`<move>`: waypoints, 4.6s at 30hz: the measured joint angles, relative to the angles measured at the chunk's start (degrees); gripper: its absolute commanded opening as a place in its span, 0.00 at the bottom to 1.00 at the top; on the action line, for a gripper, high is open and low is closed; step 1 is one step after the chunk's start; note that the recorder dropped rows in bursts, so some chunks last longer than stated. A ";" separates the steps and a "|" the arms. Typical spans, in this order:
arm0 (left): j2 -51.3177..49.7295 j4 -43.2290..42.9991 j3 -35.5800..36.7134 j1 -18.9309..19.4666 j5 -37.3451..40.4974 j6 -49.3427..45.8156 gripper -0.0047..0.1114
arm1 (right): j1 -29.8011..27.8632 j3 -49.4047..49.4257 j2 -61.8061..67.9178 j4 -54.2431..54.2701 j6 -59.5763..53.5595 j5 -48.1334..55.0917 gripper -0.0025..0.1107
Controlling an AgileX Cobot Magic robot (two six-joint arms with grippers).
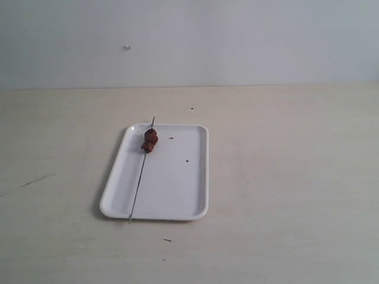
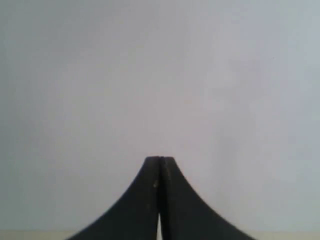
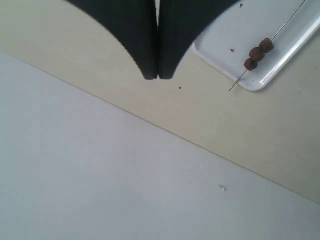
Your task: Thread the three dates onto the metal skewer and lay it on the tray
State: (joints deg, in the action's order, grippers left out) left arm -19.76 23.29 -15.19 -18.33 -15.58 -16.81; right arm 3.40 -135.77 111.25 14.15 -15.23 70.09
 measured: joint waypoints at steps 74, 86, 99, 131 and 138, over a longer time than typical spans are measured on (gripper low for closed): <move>12.85 -0.19 15.17 0.00 0.68 -9.79 0.04 | -25.79 131.20 -111.04 0.69 2.87 -54.61 0.02; 12.85 -0.19 15.17 0.00 0.68 -9.79 0.04 | -25.79 135.49 -111.04 -4.04 8.14 -56.09 0.02; 12.85 -0.19 15.17 0.00 0.68 -10.60 0.04 | -25.79 135.49 -111.04 -18.07 13.69 -55.85 0.02; 16.02 -31.41 15.17 22.74 32.45 23.93 0.04 | -24.31 135.49 -111.04 -18.07 13.88 -55.82 0.02; 16.02 -34.61 15.17 22.74 34.70 25.11 0.04 | -24.09 135.49 -111.04 -18.07 13.88 -55.82 0.02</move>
State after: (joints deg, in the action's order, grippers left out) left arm -3.74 -11.31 -0.02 4.41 19.11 8.30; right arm -20.69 -0.28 0.22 -3.92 -1.34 14.27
